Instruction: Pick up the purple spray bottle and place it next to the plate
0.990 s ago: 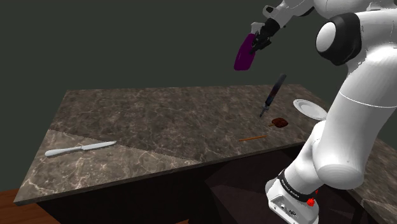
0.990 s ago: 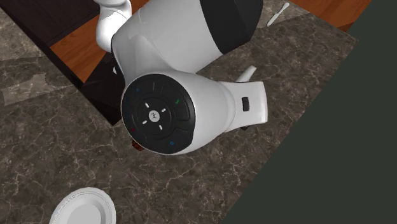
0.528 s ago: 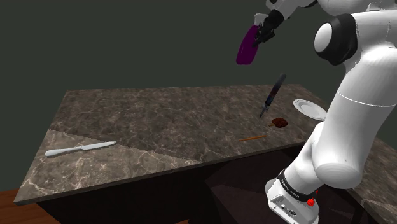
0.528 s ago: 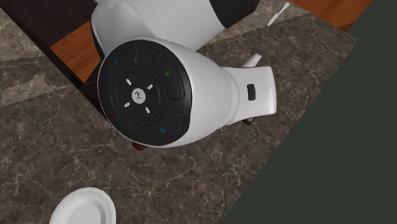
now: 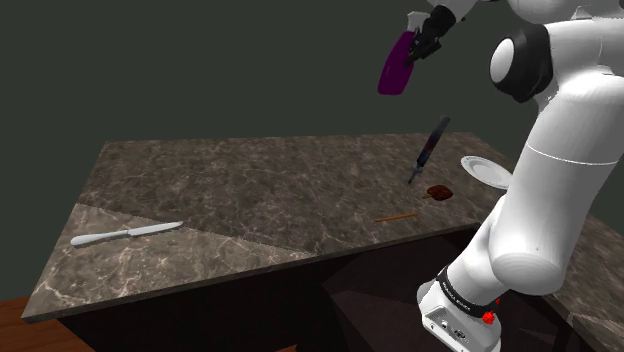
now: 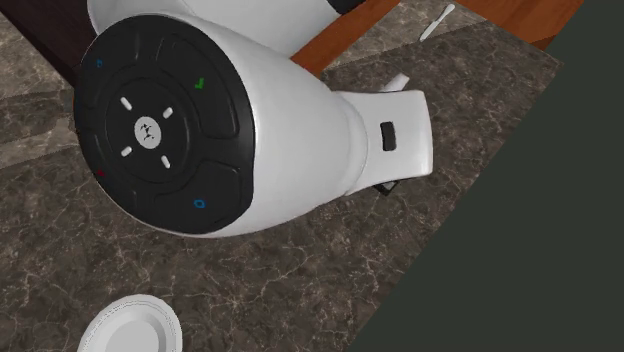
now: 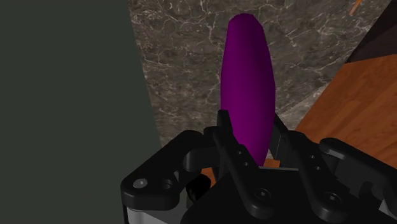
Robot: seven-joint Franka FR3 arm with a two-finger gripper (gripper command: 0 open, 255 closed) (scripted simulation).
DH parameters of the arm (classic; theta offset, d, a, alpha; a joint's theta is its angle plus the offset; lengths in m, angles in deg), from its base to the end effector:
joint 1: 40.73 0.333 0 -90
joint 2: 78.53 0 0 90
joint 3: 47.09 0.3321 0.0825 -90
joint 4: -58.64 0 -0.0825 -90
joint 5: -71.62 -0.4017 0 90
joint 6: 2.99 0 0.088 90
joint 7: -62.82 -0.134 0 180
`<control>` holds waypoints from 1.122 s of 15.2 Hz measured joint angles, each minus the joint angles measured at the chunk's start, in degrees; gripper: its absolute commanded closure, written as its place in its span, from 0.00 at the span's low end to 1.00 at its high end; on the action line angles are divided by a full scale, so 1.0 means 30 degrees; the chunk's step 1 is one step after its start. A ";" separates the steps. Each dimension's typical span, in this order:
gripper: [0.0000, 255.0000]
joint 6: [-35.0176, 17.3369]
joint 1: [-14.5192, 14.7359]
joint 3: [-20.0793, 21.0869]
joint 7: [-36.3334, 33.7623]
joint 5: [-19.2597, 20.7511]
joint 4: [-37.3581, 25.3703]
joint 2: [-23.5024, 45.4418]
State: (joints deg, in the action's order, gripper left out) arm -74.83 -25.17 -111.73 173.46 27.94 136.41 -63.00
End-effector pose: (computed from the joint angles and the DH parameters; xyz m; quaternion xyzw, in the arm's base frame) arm 0.5140 -0.2992 0.6301 -0.7886 -0.5512 -0.2244 0.1550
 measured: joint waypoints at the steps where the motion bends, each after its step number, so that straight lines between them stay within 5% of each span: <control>1: 1.00 -0.0033 -0.0132 -0.0099 0.0366 0.0134 0.0261 -0.0056; 9: 1.00 -0.0776 -0.1498 -0.0970 0.4144 0.1323 0.2989 -0.0284; 17: 1.00 -0.0624 -0.5101 -0.0866 0.8471 0.0983 0.3772 0.1721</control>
State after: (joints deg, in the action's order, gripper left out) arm -76.70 -40.48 -114.33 198.87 30.89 147.73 -57.84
